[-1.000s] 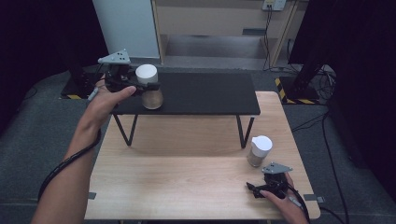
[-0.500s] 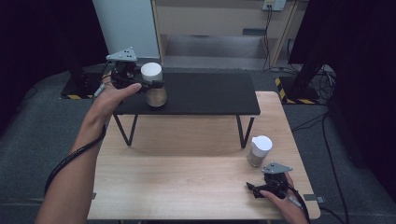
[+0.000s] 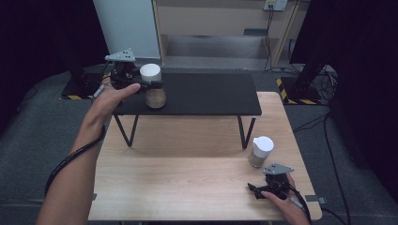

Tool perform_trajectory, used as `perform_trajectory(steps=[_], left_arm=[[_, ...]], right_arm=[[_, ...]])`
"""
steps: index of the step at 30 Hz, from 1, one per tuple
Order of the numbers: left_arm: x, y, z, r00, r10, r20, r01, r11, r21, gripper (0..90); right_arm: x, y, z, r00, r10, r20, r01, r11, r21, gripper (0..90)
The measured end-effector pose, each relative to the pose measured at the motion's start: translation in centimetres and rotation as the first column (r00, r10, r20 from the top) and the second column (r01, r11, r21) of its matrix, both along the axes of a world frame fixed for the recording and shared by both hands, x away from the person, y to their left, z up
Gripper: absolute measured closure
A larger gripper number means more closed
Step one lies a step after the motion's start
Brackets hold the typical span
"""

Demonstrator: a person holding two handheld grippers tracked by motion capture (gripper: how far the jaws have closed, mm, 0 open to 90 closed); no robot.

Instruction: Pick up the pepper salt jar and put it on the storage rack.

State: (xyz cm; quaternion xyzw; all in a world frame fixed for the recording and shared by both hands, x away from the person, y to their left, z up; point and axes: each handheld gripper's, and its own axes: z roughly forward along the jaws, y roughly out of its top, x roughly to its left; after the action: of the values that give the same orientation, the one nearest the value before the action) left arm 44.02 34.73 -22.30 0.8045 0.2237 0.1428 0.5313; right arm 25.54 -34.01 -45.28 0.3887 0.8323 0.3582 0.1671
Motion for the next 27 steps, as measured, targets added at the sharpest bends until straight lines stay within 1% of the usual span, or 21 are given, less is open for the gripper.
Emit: perform_trajectory(steps=[4,5,6,9,10,12,14,18,20,24,27], left_arm=[[0.1,-0.2,0.0,1.0000,0.003,-0.001,-0.003,1.0000,0.005,32.5],[0.1,-0.2,-0.1,1.0000,0.002,0.003,-0.002,1.0000,0.003,31.1],[0.0,-0.3,-0.1,1.0000,0.001,0.009,-0.001,1.0000,0.007,27.8],[-0.8,-0.7,-0.1,0.9992,0.032,0.022,-0.033,0.9986,0.041,13.7],[-1.2,-0.7,-0.2,0.9988,0.041,0.028,-0.042,0.9979,0.050,11.3],[-2.3,-0.4,-0.1,0.9961,0.078,0.041,-0.081,0.9945,0.067,7.0],[-3.1,0.2,-0.2,0.9948,0.091,0.047,-0.093,0.9941,0.056,5.1],[-5.2,1.0,-0.2,0.9878,0.133,0.082,-0.137,0.9896,0.045,1.9],[-6.4,1.2,-0.5,0.9812,0.164,0.102,-0.169,0.9850,0.037,1.2],[-8.1,1.2,-1.1,0.9730,0.188,0.133,-0.196,0.9793,0.050,0.5],[-9.3,1.2,-2.0,0.9681,0.204,0.146,-0.213,0.9757,0.050,0.5]], right_arm=[[0.0,0.0,0.0,1.0000,0.000,0.000,0.000,1.0000,0.000,1.9],[0.0,0.0,0.0,1.0000,0.000,0.000,0.000,1.0000,0.000,1.9],[0.0,0.0,0.0,1.0000,0.000,0.000,0.000,1.0000,0.000,1.9],[0.0,0.0,0.0,1.0000,0.000,0.000,0.000,1.0000,0.000,1.9],[0.0,0.0,0.0,1.0000,0.000,0.000,0.000,1.0000,0.000,1.8],[0.0,0.0,0.0,1.0000,0.000,0.000,0.000,1.0000,0.000,1.9],[0.0,0.0,0.0,1.0000,0.001,0.001,-0.001,1.0000,-0.001,1.8],[0.0,0.0,0.0,1.0000,0.000,0.001,0.000,1.0000,0.000,1.8],[0.0,0.0,0.0,1.0000,0.000,0.001,0.000,1.0000,0.000,1.8],[0.0,0.0,0.0,1.0000,0.000,0.001,0.000,1.0000,0.000,1.9],[0.0,0.0,0.0,1.0000,0.000,0.001,0.000,1.0000,0.000,1.8]])
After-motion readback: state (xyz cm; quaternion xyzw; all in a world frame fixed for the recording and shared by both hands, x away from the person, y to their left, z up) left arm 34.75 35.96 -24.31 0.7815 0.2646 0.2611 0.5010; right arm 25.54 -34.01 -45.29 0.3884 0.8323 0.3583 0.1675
